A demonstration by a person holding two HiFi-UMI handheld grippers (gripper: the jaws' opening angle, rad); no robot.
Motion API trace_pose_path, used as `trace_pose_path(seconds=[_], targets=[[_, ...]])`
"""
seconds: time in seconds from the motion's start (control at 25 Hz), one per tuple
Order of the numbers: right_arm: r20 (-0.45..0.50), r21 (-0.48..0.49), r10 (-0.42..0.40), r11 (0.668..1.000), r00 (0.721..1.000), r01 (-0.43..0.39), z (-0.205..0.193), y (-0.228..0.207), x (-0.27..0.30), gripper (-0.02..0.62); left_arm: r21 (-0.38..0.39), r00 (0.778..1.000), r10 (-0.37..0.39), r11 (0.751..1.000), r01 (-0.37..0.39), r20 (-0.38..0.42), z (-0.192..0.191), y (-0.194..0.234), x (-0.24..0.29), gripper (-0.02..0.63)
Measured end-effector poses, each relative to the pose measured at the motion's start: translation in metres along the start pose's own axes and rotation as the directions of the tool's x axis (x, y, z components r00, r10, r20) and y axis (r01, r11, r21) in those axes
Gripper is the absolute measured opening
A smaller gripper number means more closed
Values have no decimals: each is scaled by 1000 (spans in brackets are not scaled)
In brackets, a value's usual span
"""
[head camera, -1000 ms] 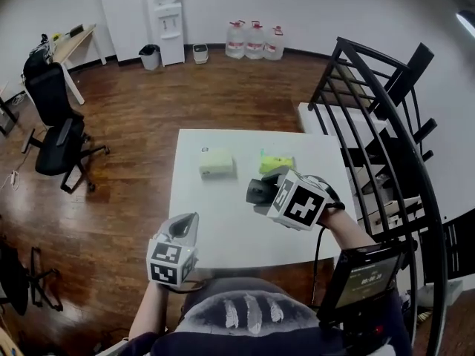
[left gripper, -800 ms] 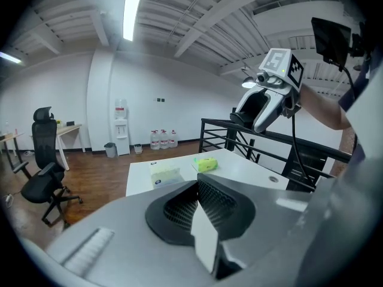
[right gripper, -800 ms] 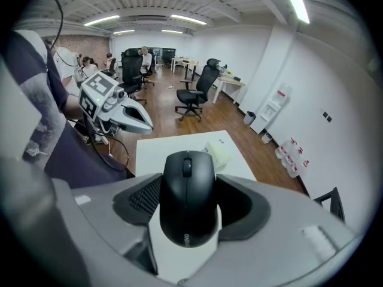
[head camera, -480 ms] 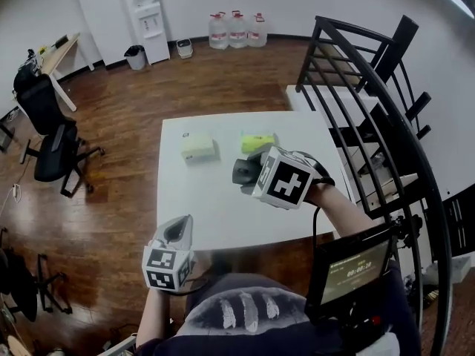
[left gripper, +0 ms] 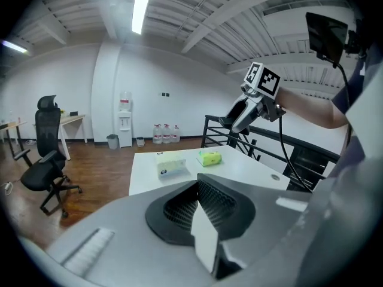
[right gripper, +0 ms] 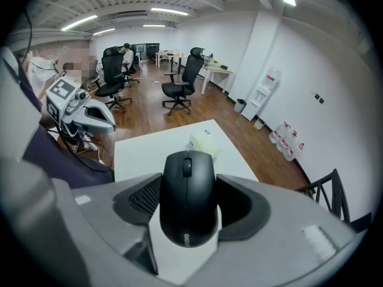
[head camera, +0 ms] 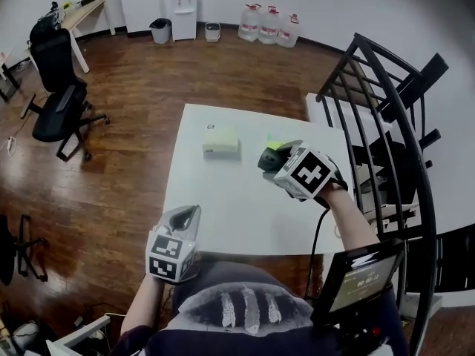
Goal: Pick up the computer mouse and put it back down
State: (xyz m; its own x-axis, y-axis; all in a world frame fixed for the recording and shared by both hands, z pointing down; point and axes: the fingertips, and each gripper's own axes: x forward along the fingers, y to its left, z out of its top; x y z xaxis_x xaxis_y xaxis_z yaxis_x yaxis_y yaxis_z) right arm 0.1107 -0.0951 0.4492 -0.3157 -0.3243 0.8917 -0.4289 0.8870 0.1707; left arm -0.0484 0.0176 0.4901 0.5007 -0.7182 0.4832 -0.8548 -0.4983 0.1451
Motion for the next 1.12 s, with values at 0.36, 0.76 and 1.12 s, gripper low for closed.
trace_pose_path(seconds=[0.36,0.76,1.12], targets=[[-55,249,-13,968,998,26,5,-39,79,288,-7,995,-92,996,92,-27,-6,42,27,17],[-90,494,-62,864,994,99,-21,-72,152,288,-18,994,-98,995,98,-53,-4,60,38,17],[-121,596,-66,793,990,126,-44,-77,202,288,-40,992,-71,997,67,-108,-20,88,35,17]])
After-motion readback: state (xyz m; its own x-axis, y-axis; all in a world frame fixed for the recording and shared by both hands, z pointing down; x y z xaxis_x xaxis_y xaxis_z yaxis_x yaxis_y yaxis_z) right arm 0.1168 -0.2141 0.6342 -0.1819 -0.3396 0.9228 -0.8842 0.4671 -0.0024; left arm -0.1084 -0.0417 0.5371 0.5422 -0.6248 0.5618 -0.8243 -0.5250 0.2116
